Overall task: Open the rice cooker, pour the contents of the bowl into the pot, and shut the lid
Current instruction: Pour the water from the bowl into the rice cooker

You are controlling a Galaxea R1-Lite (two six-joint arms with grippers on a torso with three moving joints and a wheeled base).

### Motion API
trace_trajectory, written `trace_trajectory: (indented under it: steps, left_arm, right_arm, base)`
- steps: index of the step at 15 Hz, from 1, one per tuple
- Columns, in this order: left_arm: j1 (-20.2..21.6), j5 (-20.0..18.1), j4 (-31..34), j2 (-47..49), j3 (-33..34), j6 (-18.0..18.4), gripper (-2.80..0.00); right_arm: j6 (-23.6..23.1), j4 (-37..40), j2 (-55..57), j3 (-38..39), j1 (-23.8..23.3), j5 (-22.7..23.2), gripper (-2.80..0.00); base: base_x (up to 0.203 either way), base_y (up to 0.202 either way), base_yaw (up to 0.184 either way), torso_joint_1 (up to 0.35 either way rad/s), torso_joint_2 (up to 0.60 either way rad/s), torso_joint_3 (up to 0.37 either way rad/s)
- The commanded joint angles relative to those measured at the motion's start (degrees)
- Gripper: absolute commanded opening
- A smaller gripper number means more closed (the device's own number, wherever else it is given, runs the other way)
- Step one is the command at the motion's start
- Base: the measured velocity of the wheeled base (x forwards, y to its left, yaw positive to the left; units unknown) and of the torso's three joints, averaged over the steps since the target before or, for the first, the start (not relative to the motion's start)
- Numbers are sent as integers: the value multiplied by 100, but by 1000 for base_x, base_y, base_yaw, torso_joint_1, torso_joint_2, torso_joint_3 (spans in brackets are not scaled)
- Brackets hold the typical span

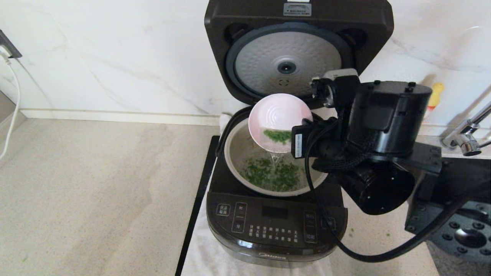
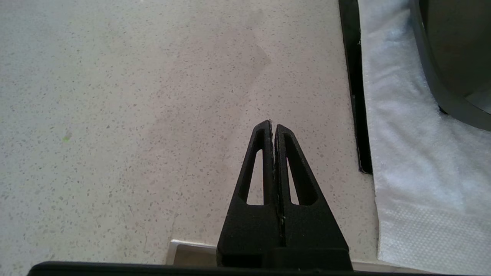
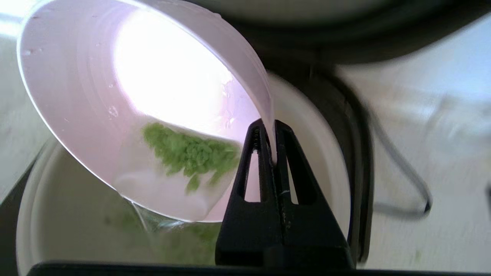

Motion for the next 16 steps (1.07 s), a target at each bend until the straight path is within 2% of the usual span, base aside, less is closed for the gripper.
trace_trajectory:
  steps: [1, 4, 5, 16]
  left_arm:
    - [-1, -2, 5, -18, 0, -5, -280]
    - [-1, 3, 5, -18, 8, -5, -280]
    - [-1, -2, 5, -18, 0, -5, -280]
    - [-1, -2, 5, -14, 4, -5, -280]
  right_arm:
    - [-957, -2330, 316, 602, 68, -54, -280]
    - [-2157, -4575, 978, 1085, 87, -60, -280]
    - [-2557, -4888, 1155, 1228, 91, -48, -280]
    - [-2794, -4894, 907, 1055, 215, -14, -280]
  base:
    - [0, 0, 0, 0, 0, 0]
    - [0, 0, 0, 0, 0, 0]
    - [0, 0, 0, 0, 0, 0]
    - [0, 0, 0, 0, 0, 0]
